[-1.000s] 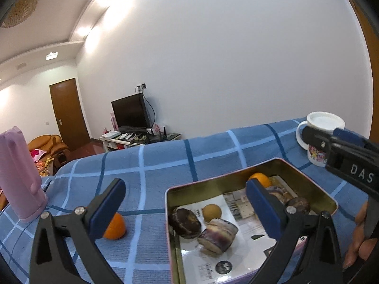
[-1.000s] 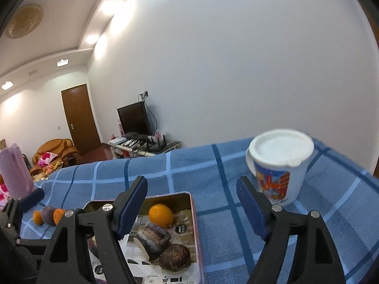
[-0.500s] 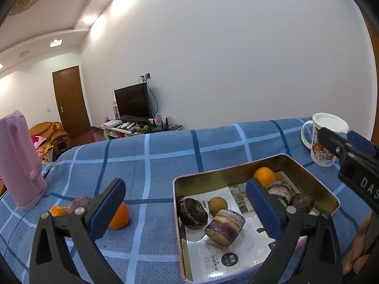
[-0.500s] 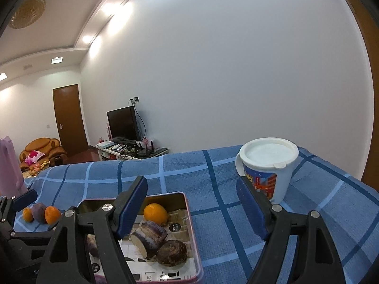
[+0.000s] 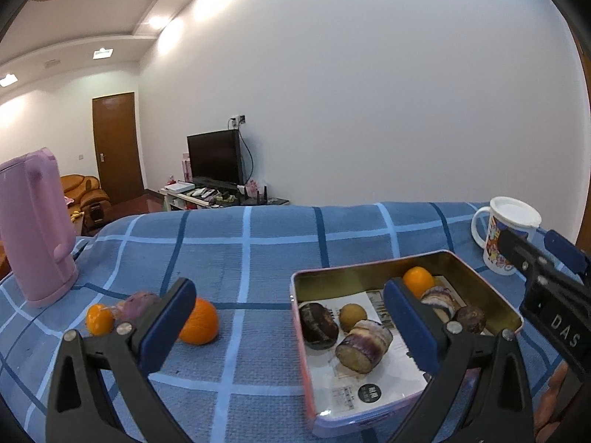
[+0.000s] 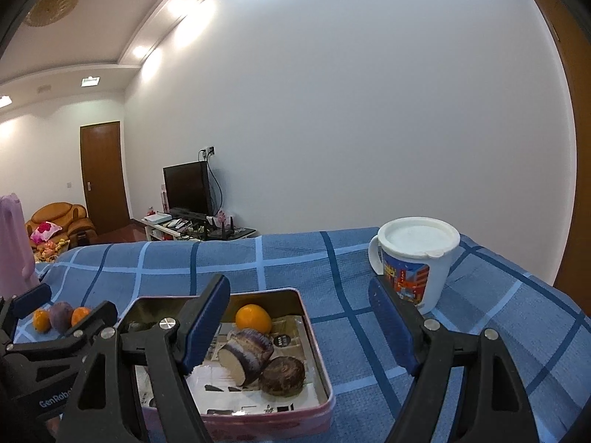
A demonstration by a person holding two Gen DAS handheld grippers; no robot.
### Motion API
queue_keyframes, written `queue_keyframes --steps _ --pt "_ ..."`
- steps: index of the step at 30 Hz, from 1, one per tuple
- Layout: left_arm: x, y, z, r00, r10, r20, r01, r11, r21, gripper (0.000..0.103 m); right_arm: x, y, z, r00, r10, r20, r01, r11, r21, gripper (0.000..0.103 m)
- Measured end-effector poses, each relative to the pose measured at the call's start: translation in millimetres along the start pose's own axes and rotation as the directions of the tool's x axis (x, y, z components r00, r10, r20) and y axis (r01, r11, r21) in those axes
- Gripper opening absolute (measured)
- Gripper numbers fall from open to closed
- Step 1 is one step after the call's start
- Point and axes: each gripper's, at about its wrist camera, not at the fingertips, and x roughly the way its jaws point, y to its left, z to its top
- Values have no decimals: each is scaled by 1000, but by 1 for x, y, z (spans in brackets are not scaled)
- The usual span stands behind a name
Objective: Organize fruits
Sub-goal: 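Withdraw both open tools from the tin toward the beet and oranges, then grasp a mandarin orange with right tool while left tool grasps the purple beet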
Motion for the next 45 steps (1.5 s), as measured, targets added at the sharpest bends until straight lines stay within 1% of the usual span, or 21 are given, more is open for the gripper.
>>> queue_keyframes --steps 10,15,22,26,35,41,45 --pt "-6 27 -4 1000 23 -5 -23 999 -31 103 -6 20 -4 999 17 -27 -17 999 29 79" --pt "-7 41 -6 999 40 -9 -40 998 -41 103 -6 38 -6 999 35 -36 -34 999 32 79" --pt "-8 61 -7 998 68 -5 -69 997 -41 103 -4 68 -9 998 56 -43 -55 998 23 79" --pt "-6 76 -8 997 72 -11 -73 996 -43 103 -1 81 -9 996 74 -53 -72 997 33 79" --pt "-3 109 -8 992 130 -5 -130 991 -19 103 6 117 -10 992 108 -61 -106 994 27 79" --pt "5 134 -7 989 142 -32 -143 988 -55 103 11 143 -10 990 124 -63 -125 992 -9 79" --pt "11 146 -7 987 157 -48 -159 986 -58 103 16 155 -9 987 138 -76 -139 990 -4 79"
